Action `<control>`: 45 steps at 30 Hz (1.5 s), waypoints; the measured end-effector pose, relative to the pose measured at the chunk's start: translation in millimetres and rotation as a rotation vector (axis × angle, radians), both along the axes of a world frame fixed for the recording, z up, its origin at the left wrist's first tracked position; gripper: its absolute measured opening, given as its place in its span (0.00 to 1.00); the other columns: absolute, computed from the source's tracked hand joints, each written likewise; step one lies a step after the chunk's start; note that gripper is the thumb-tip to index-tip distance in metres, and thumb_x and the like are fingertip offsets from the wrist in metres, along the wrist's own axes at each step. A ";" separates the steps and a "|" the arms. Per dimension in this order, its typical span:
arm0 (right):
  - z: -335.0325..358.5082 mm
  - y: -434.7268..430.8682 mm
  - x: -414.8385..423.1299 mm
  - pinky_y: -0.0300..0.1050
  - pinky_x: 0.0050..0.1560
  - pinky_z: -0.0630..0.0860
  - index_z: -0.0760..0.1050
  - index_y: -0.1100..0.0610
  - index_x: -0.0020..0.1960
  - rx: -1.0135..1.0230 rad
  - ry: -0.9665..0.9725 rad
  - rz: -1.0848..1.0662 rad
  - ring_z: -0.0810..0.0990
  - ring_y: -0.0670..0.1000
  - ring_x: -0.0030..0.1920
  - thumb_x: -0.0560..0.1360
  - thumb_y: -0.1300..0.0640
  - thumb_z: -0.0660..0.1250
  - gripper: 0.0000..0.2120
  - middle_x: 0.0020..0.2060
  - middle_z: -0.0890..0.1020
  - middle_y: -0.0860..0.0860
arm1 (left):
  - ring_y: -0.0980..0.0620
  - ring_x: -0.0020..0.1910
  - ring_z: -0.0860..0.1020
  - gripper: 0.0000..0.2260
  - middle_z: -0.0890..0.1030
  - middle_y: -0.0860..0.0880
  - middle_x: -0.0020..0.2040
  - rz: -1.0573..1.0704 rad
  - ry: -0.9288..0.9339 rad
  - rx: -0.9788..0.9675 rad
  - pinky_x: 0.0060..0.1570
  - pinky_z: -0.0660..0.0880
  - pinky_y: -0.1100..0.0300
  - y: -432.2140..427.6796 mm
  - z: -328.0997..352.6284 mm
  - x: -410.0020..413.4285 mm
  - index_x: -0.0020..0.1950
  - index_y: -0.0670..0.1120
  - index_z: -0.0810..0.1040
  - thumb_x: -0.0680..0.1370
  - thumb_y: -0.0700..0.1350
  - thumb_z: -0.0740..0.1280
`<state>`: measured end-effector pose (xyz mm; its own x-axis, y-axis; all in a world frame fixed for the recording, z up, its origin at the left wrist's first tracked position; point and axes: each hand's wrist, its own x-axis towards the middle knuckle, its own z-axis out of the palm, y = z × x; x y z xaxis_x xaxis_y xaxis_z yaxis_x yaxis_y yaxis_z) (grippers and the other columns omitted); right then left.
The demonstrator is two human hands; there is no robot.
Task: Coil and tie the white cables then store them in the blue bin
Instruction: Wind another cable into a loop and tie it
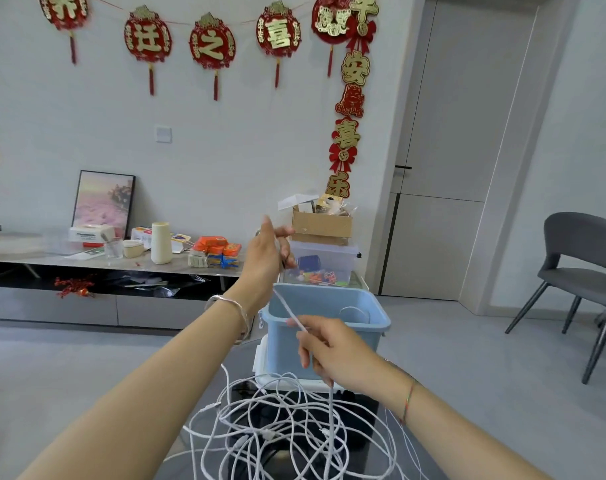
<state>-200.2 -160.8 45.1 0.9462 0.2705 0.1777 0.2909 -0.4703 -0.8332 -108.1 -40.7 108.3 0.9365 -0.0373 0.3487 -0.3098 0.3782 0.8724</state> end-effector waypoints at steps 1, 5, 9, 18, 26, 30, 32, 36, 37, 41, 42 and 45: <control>4.1 -2.4 -3.1 0.33 0.24 0.65 0.74 0.55 0.60 -0.034 -0.047 -0.008 0.65 0.41 0.20 0.81 0.60 0.56 0.11 0.27 0.73 0.48 | 0.56 0.19 0.69 0.25 0.66 0.52 0.18 0.066 -0.034 0.112 0.27 0.70 0.64 3.5 -4.7 3.0 0.41 0.43 0.74 0.84 0.54 0.46; 25.8 -13.4 -8.5 0.37 0.30 0.65 0.78 0.55 0.44 -0.063 -0.268 -0.079 0.66 0.44 0.25 0.78 0.55 0.65 0.06 0.24 0.72 0.48 | 0.56 0.21 0.73 0.25 0.72 0.50 0.19 0.092 -0.156 0.483 0.28 0.71 0.68 14.0 -25.4 5.1 0.39 0.43 0.77 0.84 0.53 0.47; 48.0 -23.2 -5.3 0.32 0.27 0.60 0.79 0.61 0.39 0.059 -0.424 -0.140 0.62 0.42 0.24 0.74 0.55 0.70 0.10 0.24 0.70 0.51 | 0.53 0.23 0.75 0.24 0.76 0.49 0.23 -0.104 -0.173 0.664 0.29 0.71 0.66 14.2 -32.5 -14.1 0.37 0.43 0.73 0.83 0.53 0.48; 62.8 -33.3 7.4 0.35 0.27 0.60 0.76 0.57 0.37 0.421 -0.325 -0.171 0.63 0.41 0.23 0.72 0.59 0.70 0.06 0.20 0.71 0.42 | 0.57 0.18 0.58 0.25 0.59 0.53 0.20 -0.827 0.106 0.504 0.20 0.61 0.67 12.6 -15.4 -57.2 0.35 0.44 0.66 0.81 0.60 0.45; 34.7 -19.4 23.7 0.35 0.25 0.59 0.71 0.53 0.35 0.457 -0.183 -0.096 0.62 0.42 0.21 0.81 0.54 0.57 0.16 0.22 0.69 0.44 | 0.57 0.16 0.56 0.21 0.55 0.53 0.20 -1.073 0.105 -0.062 0.17 0.61 0.67 13.1 2.4 -56.3 0.31 0.48 0.71 0.80 0.54 0.52; 7.8 -9.2 24.9 0.33 0.26 0.63 0.78 0.52 0.47 0.110 -0.201 -0.085 0.65 0.41 0.22 0.83 0.53 0.52 0.16 0.23 0.70 0.46 | 0.57 0.17 0.56 0.25 0.56 0.53 0.19 -0.875 0.139 -0.361 0.18 0.61 0.68 10.8 8.1 -41.1 0.30 0.47 0.71 0.83 0.53 0.49; -0.5 -4.4 21.2 0.32 0.28 0.64 0.76 0.55 0.56 0.017 -0.176 -0.061 0.67 0.41 0.24 0.83 0.53 0.51 0.16 0.25 0.71 0.47 | 0.58 0.16 0.59 0.24 0.59 0.53 0.17 -0.656 0.146 -0.386 0.18 0.63 0.68 7.6 7.6 -34.7 0.32 0.47 0.67 0.83 0.56 0.47; -3.4 -0.1 3.6 0.32 0.34 0.67 0.72 0.53 0.63 -0.228 -0.162 0.012 0.69 0.40 0.27 0.83 0.53 0.52 0.15 0.28 0.72 0.45 | 0.58 0.17 0.62 0.22 0.60 0.53 0.18 -0.319 0.130 -0.350 0.19 0.65 0.67 5.8 3.5 -18.0 0.36 0.47 0.65 0.83 0.57 0.47; -1.8 -0.6 -1.6 0.31 0.35 0.66 0.72 0.53 0.64 -0.294 -0.185 0.026 0.69 0.39 0.28 0.83 0.53 0.52 0.14 0.30 0.72 0.43 | 0.57 0.17 0.62 0.22 0.60 0.54 0.18 -0.241 0.132 -0.314 0.19 0.65 0.67 6.9 1.9 -13.2 0.36 0.46 0.66 0.83 0.57 0.47; 10.3 -5.7 -14.7 0.43 0.37 0.67 0.76 0.54 0.56 -0.447 -0.384 0.009 0.68 0.41 0.29 0.82 0.53 0.55 0.12 0.27 0.69 0.41 | 0.55 0.17 0.66 0.24 0.64 0.52 0.18 -0.056 0.127 -0.030 0.24 0.66 0.63 10.4 -11.9 -4.1 0.36 0.44 0.67 0.83 0.57 0.45; 14.8 -6.8 -15.8 0.45 0.37 0.67 0.77 0.53 0.54 -0.464 -0.428 -0.013 0.67 0.43 0.29 0.81 0.52 0.57 0.11 0.27 0.69 0.43 | 0.55 0.18 0.67 0.25 0.65 0.52 0.18 -0.023 0.109 0.089 0.25 0.66 0.62 10.0 -16.8 -4.1 0.36 0.44 0.68 0.83 0.57 0.45; 30.6 -9.6 -17.9 0.43 0.36 0.68 0.78 0.50 0.46 -0.402 -0.544 -0.080 0.71 0.44 0.30 0.77 0.50 0.65 0.06 0.28 0.74 0.44 | 0.56 0.19 0.71 0.25 0.71 0.49 0.21 0.028 -0.034 0.420 0.24 0.68 0.66 5.4 -27.7 -14.2 0.35 0.43 0.71 0.84 0.54 0.46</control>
